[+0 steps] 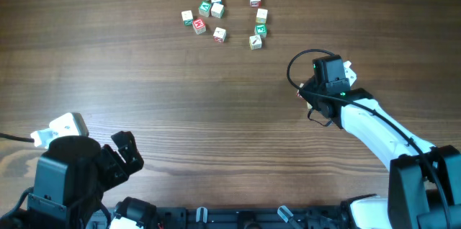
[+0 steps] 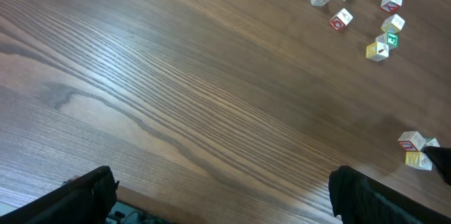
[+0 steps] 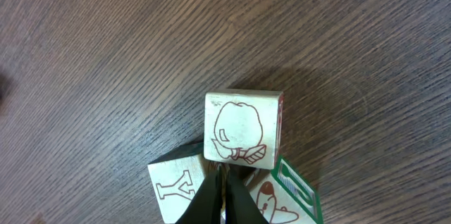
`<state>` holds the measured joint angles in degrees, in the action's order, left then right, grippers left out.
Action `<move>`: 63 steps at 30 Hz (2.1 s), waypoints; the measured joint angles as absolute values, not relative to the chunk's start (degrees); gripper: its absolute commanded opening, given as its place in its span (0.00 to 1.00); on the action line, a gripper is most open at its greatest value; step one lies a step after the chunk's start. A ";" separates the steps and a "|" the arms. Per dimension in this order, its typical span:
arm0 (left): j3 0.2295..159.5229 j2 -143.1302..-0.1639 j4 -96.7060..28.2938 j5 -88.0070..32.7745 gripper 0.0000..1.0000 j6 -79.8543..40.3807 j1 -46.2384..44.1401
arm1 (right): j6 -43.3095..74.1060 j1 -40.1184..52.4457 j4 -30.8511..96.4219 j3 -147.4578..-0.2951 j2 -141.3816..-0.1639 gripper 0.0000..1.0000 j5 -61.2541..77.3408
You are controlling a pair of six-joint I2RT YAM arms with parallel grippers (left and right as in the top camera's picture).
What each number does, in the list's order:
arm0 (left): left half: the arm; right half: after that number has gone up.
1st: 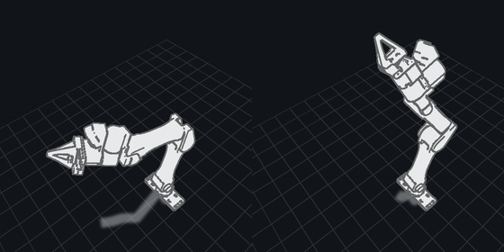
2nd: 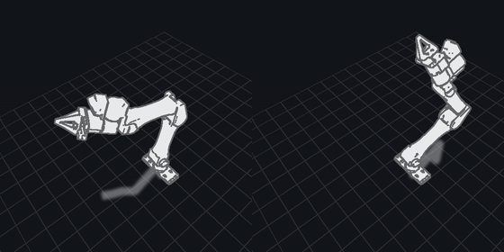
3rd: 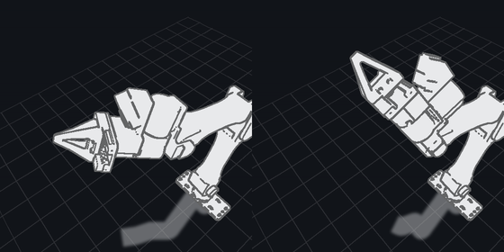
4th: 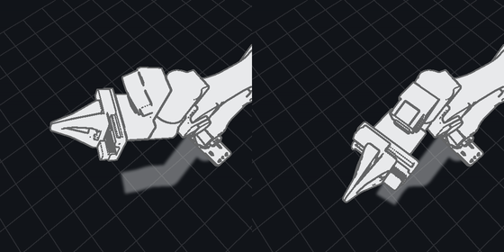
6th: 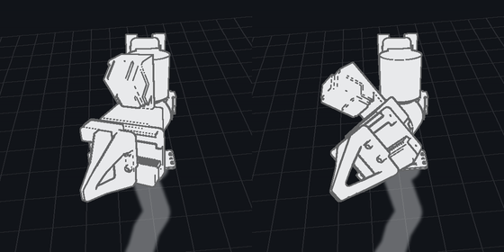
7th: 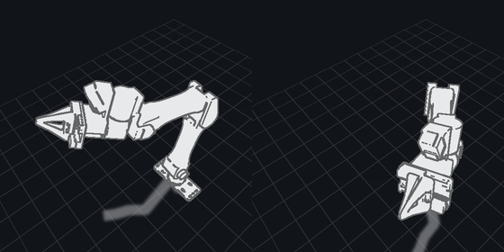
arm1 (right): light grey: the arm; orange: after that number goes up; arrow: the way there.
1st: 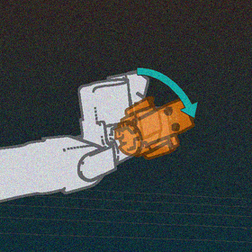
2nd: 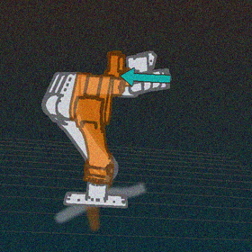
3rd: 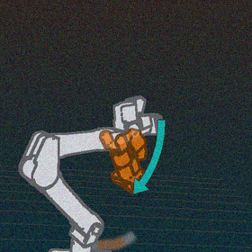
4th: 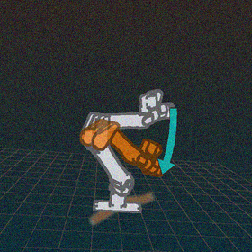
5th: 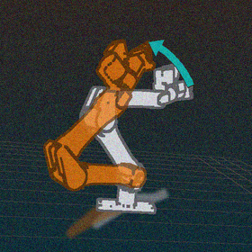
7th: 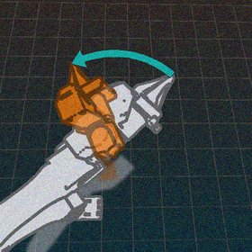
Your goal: Form a circle
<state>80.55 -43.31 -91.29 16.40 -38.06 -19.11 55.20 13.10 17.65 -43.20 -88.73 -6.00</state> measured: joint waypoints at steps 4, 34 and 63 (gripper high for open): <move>80.55 -43.31 -91.29 16.40 1.00 -38.06 -19.09 | 55.18 13.10 17.65 -43.20 -88.73 0.04 -6.00; 80.55 -43.31 -91.29 16.40 1.00 -38.06 -19.09 | 55.20 13.10 17.76 -43.20 -88.73 0.05 -6.00; 80.55 -43.31 -91.29 16.38 1.00 -38.06 -19.09 | 52.58 13.10 15.35 -43.16 -88.44 0.04 -6.04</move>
<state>80.55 -43.31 -91.29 16.38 -38.06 -19.09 52.58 13.10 15.35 -43.16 -88.44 -6.04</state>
